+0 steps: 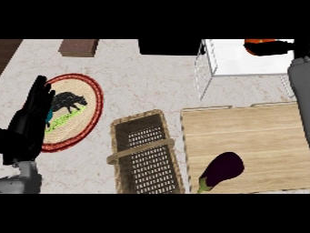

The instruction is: Pick the squash from the tray and place it in the tiered shelf

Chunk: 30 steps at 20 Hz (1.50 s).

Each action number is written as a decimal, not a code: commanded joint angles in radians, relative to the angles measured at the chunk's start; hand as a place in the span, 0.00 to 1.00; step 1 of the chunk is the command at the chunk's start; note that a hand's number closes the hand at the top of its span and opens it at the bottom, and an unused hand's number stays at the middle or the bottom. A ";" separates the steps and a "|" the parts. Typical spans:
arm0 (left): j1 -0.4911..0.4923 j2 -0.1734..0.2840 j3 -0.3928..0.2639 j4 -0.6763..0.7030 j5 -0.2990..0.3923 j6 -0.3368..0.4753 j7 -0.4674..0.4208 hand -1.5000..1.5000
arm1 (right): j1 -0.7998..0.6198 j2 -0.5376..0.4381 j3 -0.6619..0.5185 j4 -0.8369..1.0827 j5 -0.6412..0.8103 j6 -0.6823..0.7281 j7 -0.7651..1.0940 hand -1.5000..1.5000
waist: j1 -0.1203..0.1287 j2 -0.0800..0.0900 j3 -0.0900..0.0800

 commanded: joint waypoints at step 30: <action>0.052 0.001 0.036 -0.026 0.005 -0.016 0.008 0.50 | 0.242 -0.386 -0.265 -0.163 -0.453 0.331 -0.007 0.00 | -0.043 -0.014 -0.001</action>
